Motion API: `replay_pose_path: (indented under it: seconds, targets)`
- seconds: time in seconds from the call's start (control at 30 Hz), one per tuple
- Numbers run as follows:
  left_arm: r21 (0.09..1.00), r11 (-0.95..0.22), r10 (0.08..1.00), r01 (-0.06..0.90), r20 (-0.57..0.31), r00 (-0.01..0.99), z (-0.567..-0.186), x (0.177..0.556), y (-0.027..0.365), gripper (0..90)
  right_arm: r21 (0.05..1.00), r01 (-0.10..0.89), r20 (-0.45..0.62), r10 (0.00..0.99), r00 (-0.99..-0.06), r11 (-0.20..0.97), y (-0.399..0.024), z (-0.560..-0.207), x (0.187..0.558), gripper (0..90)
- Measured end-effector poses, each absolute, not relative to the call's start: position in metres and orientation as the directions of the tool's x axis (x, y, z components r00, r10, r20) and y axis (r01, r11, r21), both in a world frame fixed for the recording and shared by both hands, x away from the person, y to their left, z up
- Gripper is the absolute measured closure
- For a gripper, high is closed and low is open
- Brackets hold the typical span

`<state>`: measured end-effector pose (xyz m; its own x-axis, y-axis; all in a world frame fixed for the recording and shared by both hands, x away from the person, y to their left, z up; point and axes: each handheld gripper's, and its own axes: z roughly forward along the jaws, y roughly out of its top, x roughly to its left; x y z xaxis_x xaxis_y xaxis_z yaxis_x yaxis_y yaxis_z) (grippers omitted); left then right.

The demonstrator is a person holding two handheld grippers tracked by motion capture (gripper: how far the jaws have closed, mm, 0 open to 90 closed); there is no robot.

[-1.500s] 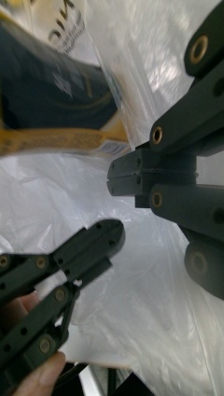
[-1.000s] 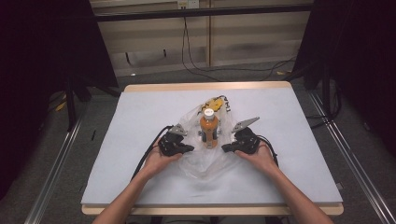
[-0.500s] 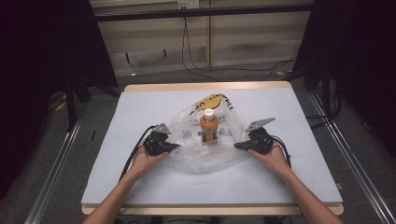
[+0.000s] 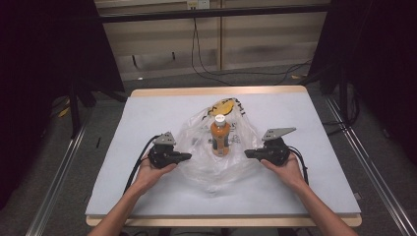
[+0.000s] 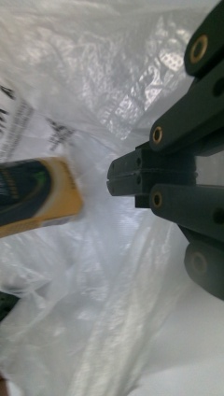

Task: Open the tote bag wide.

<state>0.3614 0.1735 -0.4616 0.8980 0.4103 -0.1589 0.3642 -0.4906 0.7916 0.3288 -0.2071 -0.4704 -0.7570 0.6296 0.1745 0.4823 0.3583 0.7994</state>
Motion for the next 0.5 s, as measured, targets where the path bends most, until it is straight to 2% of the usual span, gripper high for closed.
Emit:
replay_pose_path:
  seconds: [0.1, 0.13, 0.23, 0.27, 0.33, 0.5]
  targets:
    - [0.838, -0.436, 0.392, 0.329, -0.153, 0.907, -0.454, 0.357, 0.176, 89.2, 0.839, 0.449, 0.176, 0.628, -0.758, 0.307, -0.211, -0.462, 0.324, 87.9]
    - [0.846, -0.426, 0.4, 0.321, -0.142, 0.905, -0.452, 0.354, 0.177, 84.8, 0.852, 0.441, 0.184, 0.629, -0.756, 0.281, -0.213, -0.458, 0.322, 77.9]
    - [0.87, -0.394, 0.394, 0.297, -0.133, 0.909, -0.444, 0.347, 0.181, 83.2, 0.88, 0.411, 0.181, 0.632, -0.754, 0.238, -0.217, -0.448, 0.315, 74.9]
    - [0.878, -0.378, 0.393, 0.295, -0.137, 0.909, -0.443, 0.345, 0.183, 80.2, 0.889, 0.398, 0.171, 0.642, -0.747, 0.226, -0.219, -0.445, 0.311, 66.5]
    - [0.887, -0.353, 0.411, 0.298, -0.139, 0.901, -0.44, 0.343, 0.187, 73.0, 0.898, 0.387, 0.171, 0.646, -0.744, 0.208, -0.222, -0.443, 0.306, 58.7]
    - [0.91, -0.322, 0.483, 0.262, -0.08, 0.872, -0.434, 0.334, 0.197, 46.4, 0.911, 0.375, 0.162, 0.689, -0.707, 0.17, -0.232, -0.439, 0.29, 26.6]
